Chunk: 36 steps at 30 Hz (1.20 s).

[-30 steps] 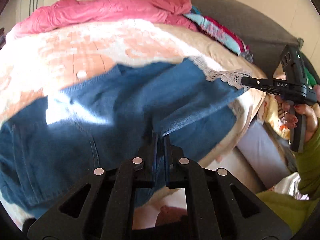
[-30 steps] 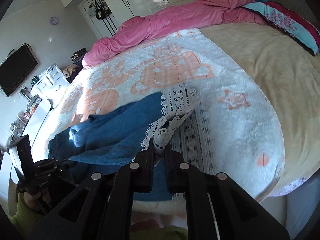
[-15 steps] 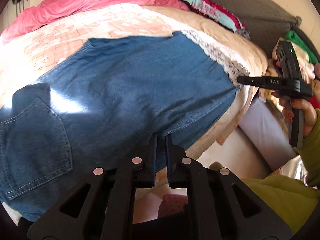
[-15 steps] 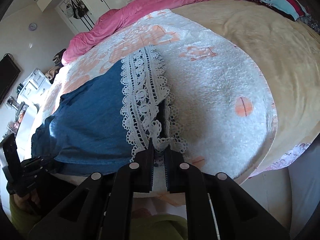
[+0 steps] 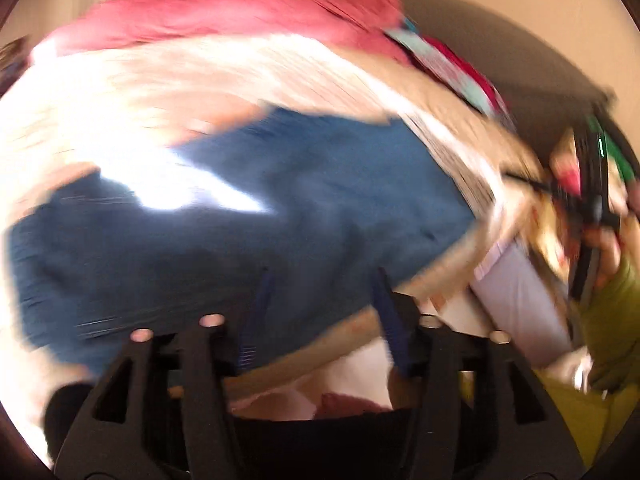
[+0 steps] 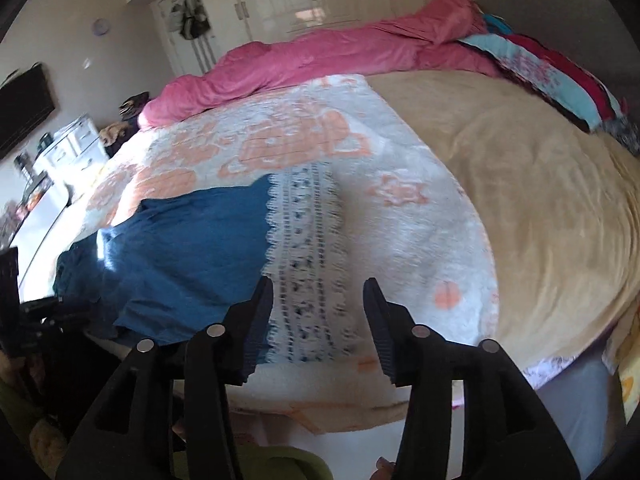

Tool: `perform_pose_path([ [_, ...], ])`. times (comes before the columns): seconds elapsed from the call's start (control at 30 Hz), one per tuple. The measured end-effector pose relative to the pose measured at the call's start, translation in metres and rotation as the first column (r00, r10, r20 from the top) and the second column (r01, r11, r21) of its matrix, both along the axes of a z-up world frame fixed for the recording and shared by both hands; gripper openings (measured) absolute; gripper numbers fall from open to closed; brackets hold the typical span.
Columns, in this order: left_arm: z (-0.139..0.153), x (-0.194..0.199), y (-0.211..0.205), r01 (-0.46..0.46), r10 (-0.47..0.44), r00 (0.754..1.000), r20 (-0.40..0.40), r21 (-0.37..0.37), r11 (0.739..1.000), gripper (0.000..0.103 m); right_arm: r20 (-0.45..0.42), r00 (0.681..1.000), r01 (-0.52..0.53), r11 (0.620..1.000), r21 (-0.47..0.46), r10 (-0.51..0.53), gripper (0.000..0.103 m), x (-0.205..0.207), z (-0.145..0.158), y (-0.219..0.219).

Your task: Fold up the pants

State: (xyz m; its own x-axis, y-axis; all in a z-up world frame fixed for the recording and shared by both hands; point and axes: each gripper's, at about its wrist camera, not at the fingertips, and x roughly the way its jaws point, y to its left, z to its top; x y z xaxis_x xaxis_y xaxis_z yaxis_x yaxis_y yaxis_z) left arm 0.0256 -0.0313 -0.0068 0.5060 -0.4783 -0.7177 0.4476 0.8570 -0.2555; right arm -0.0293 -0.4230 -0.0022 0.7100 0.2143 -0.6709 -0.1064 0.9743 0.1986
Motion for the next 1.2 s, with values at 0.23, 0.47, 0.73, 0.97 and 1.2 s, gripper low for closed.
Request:
perform_pose_path([
  [0.23,0.018,0.000,0.103,-0.396,0.396,0.918,0.006,0.001,0.918,0.081,-0.068,0.980,-0.190,0.980,-0.060,0.186,0.050,0.036,-0.025,0.062],
  [0.47,-0.018,0.036,0.116,-0.447,0.448,0.887,-0.112,0.035,0.894,0.078,-0.150,0.972,-0.194,0.976,-0.096,0.178,0.059,0.036,-0.043,0.060],
  [0.73,-0.013,0.030,0.140,-0.480,0.483,0.873,-0.067,0.057,0.876,0.040,-0.176,0.962,-0.225,0.972,-0.066,0.210,0.059,0.028,-0.049,0.053],
  [0.97,-0.024,0.025,0.138,-0.488,0.494,0.867,-0.071,0.087,0.869,0.051,-0.167,0.960,-0.238,0.968,-0.076,0.223,0.065,0.025,-0.051,0.058],
  [1.2,0.041,0.025,0.091,-0.377,0.372,0.924,0.086,0.051,0.925,0.068,-0.021,0.965,-0.261,0.965,-0.029,0.261,0.065,0.022,-0.020,0.059],
])
